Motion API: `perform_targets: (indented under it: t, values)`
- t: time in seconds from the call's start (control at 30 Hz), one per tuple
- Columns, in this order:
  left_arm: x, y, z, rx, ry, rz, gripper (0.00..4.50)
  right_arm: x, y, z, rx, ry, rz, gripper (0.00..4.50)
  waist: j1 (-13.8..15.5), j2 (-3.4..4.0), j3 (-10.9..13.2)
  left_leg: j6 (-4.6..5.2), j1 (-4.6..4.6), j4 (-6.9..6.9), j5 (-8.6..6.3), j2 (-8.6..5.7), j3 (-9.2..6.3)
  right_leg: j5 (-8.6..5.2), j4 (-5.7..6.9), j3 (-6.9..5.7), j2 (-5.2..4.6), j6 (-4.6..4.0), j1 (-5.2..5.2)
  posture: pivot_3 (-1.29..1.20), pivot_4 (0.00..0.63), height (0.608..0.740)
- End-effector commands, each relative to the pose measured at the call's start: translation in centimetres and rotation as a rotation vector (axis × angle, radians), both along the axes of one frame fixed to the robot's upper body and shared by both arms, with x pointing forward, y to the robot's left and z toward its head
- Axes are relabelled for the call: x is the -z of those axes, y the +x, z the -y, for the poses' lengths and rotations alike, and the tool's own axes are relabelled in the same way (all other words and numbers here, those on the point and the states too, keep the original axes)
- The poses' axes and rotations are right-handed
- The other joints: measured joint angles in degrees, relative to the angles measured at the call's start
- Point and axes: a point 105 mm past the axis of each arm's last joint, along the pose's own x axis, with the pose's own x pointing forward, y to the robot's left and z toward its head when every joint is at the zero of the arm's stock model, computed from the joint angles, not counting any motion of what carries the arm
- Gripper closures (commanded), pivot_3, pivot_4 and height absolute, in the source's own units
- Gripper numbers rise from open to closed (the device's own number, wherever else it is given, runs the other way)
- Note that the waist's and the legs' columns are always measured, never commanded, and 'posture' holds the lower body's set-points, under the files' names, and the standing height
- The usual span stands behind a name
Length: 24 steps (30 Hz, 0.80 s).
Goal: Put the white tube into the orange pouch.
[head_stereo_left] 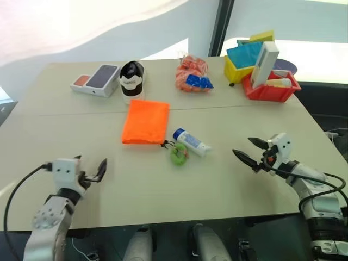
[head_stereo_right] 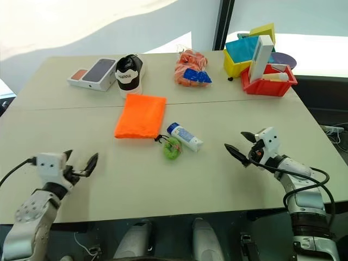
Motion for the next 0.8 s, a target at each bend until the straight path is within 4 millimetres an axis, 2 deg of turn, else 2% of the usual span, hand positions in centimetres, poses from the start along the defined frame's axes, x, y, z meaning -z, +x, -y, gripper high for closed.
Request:
perform_targets:
  t: [0.03, 0.13, 0.23, 0.3, 0.4, 0.8]
  values:
    - [-2.1, 1.5, 2.0, 0.061, 0.253, 0.092, 0.00, -2.6, -0.9, -2.6, -0.109, 0.042, 0.053, 0.03, 0.0, 0.00, 0.0, 0.00, 0.00, 0.00, 0.00, 0.00, -0.01, 0.00, 0.01, 0.00, 0.02, 0.00, 0.00, 0.00, 0.150, 0.740]
    - [-2.4, 2.5, 3.1, 0.101, 0.378, 0.124, 0.00, -2.8, -1.7, -4.4, -0.170, 0.039, 0.043, 0.03, -0.1, 0.00, 0.0, 0.00, 0.01, -0.02, 0.00, 0.01, -0.03, 0.00, 0.02, 0.00, 0.03, 0.01, -0.01, 0.00, 0.150, 0.740]
    - [-2.9, 3.9, 3.9, 0.115, 0.487, 0.172, 0.00, -3.3, -2.9, -7.3, -0.256, 0.060, 0.046, 0.03, -0.1, 0.00, 0.0, 0.00, 0.01, -0.04, 0.00, 0.01, -0.04, 0.00, 0.03, -0.01, 0.04, 0.03, -0.02, 0.00, 0.150, 0.740]
    - [-2.9, 4.5, 4.2, 0.125, 0.518, 0.180, 0.00, -3.7, -3.9, -9.3, -0.317, 0.067, 0.053, 0.03, -0.1, 0.00, 0.0, 0.00, 0.00, -0.04, 0.00, 0.02, -0.05, 0.00, 0.05, -0.01, 0.04, 0.04, -0.04, 0.00, 0.150, 0.740]
    - [-2.8, 5.2, 4.6, 0.154, 0.519, 0.176, 0.00, -4.2, -4.6, -11.3, -0.357, 0.095, 0.066, 0.03, -0.1, 0.00, 0.0, 0.00, -0.01, -0.03, 0.00, 0.02, -0.05, 0.00, 0.06, -0.02, 0.03, 0.04, -0.04, 0.00, 0.150, 0.740]
    - [-2.2, 5.7, 5.3, 0.265, 0.519, 0.151, 0.00, -4.6, -4.5, -12.6, -0.387, 0.109, 0.058, 0.03, 0.0, 0.00, 0.0, 0.00, -0.01, -0.02, 0.00, 0.00, -0.06, 0.00, 0.06, -0.04, -0.01, 0.05, -0.04, 0.00, 0.150, 0.740]
